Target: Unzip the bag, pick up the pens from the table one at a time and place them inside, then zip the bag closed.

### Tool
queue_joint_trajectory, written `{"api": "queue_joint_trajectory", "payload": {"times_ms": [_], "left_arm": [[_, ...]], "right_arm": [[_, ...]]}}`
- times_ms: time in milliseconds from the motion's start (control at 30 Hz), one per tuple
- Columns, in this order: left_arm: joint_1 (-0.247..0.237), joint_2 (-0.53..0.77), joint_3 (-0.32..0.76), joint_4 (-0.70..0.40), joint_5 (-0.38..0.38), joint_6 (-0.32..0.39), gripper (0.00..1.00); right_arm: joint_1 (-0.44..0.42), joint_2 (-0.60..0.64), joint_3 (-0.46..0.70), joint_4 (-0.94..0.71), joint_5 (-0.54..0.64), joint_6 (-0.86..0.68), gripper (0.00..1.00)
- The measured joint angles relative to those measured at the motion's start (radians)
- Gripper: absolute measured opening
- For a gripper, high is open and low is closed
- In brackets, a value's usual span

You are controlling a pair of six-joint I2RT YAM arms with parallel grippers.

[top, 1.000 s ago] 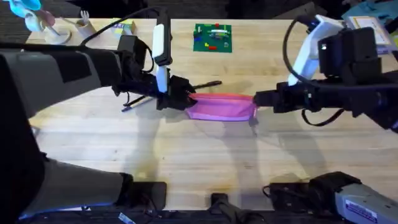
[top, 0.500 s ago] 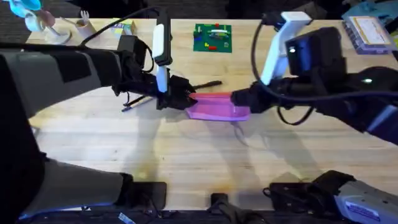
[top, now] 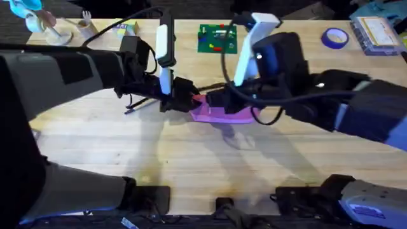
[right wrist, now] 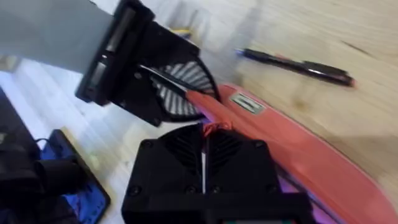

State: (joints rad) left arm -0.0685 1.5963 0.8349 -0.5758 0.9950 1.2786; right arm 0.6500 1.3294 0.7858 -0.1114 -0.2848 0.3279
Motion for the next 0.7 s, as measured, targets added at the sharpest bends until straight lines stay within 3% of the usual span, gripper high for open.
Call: {"api": "queue_joint_trajectory", "payload": {"times_ms": [267,467,533,700], "left_arm": [[0.000,0.000,0.000,0.000,0.000,0.000,0.042],[0.000,0.000,0.000,-0.003,0.000,0.000,0.042],[0.000,0.000,0.000,-0.005,0.000,0.002,0.042],[0.000,0.000,0.000,0.000,-0.004,0.001,0.042]], "right_arm": [[0.071,0.090,0.054,0.048,0.000,0.043,0.031],[0.078,0.095,0.070,0.026,0.000,0.047,0.031],[0.077,0.095,0.077,0.011,0.008,0.049,0.233],[0.083,0.094,0.132,-0.054,-0.012,0.032,0.933]]}}
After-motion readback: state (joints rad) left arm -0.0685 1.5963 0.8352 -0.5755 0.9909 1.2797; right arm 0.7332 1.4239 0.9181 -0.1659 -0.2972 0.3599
